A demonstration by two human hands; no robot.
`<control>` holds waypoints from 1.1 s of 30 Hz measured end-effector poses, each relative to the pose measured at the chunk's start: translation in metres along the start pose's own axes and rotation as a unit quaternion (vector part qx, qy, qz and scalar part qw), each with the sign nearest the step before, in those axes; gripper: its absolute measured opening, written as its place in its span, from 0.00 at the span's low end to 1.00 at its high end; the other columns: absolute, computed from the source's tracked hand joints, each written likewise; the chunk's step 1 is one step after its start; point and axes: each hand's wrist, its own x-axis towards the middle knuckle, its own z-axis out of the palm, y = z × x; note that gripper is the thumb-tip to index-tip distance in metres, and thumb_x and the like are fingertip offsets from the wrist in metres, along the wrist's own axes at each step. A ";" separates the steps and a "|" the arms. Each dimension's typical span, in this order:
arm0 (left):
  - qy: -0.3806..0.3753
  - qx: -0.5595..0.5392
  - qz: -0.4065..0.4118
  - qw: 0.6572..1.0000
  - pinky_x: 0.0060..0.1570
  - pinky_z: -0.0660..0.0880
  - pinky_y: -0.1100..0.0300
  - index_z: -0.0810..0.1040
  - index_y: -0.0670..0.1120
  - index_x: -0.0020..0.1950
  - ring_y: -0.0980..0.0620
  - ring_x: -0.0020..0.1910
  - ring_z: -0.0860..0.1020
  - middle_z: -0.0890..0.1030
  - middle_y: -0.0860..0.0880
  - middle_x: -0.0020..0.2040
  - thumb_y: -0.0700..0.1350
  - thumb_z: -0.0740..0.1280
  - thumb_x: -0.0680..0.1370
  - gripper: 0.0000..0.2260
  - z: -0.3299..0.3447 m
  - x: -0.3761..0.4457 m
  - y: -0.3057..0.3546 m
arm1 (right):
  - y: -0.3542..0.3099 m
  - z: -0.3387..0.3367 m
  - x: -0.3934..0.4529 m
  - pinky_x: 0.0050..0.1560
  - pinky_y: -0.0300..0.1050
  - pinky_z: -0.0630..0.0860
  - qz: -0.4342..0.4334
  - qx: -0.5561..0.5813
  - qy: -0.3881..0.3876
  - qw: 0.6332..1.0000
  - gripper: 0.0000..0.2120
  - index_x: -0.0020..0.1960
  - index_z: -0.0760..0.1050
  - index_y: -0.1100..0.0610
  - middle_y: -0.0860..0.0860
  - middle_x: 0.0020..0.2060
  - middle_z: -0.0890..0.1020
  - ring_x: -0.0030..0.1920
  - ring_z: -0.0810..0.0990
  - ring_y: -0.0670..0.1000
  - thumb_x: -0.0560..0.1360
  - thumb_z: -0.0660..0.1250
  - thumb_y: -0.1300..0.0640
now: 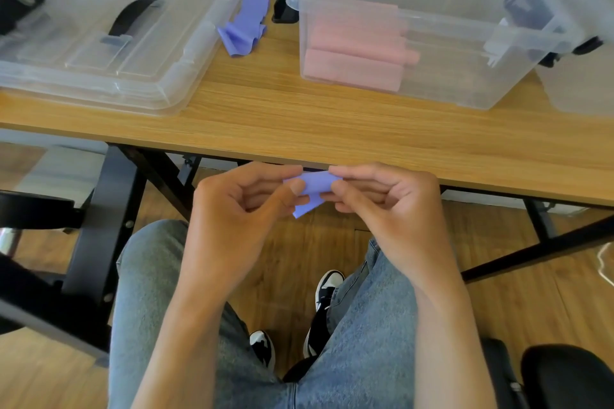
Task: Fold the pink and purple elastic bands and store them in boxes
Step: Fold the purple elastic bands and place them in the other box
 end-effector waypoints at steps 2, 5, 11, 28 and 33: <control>-0.006 0.013 0.003 1.000 0.49 0.83 0.59 0.85 0.48 0.57 0.53 0.45 0.87 0.88 0.53 0.46 0.41 0.76 0.74 0.12 -0.002 0.001 0.000 | 0.000 0.000 0.001 0.51 0.43 0.84 0.002 -0.014 0.002 1.000 0.14 0.59 0.84 0.54 0.46 0.48 0.89 0.49 0.89 0.48 0.75 0.75 0.66; -0.014 0.038 0.008 0.999 0.51 0.82 0.63 0.84 0.49 0.59 0.56 0.49 0.87 0.88 0.55 0.49 0.40 0.77 0.73 0.16 -0.004 0.001 -0.002 | 0.000 -0.001 0.001 0.55 0.40 0.83 -0.003 -0.054 -0.001 0.999 0.18 0.61 0.84 0.51 0.43 0.50 0.88 0.51 0.88 0.44 0.74 0.76 0.67; -0.011 0.076 0.006 0.997 0.48 0.84 0.55 0.86 0.48 0.56 0.53 0.42 0.87 0.88 0.52 0.41 0.42 0.76 0.76 0.09 -0.004 0.001 -0.005 | 0.003 -0.002 0.000 0.41 0.36 0.82 0.005 -0.098 0.001 0.995 0.10 0.54 0.86 0.52 0.48 0.38 0.88 0.38 0.88 0.45 0.77 0.74 0.65; -0.016 0.025 0.011 0.999 0.50 0.82 0.62 0.83 0.49 0.61 0.55 0.50 0.87 0.88 0.54 0.49 0.39 0.77 0.74 0.17 -0.004 0.000 -0.001 | 0.000 -0.001 0.001 0.53 0.43 0.84 0.015 -0.030 0.013 0.999 0.19 0.63 0.82 0.52 0.46 0.49 0.89 0.50 0.88 0.47 0.75 0.75 0.66; -0.011 0.067 0.013 0.998 0.51 0.83 0.61 0.86 0.48 0.57 0.56 0.47 0.87 0.88 0.54 0.47 0.41 0.77 0.74 0.12 -0.005 -0.001 -0.003 | 0.000 -0.003 -0.001 0.48 0.42 0.85 0.001 -0.105 0.003 0.994 0.13 0.57 0.85 0.49 0.45 0.43 0.89 0.44 0.88 0.43 0.77 0.75 0.64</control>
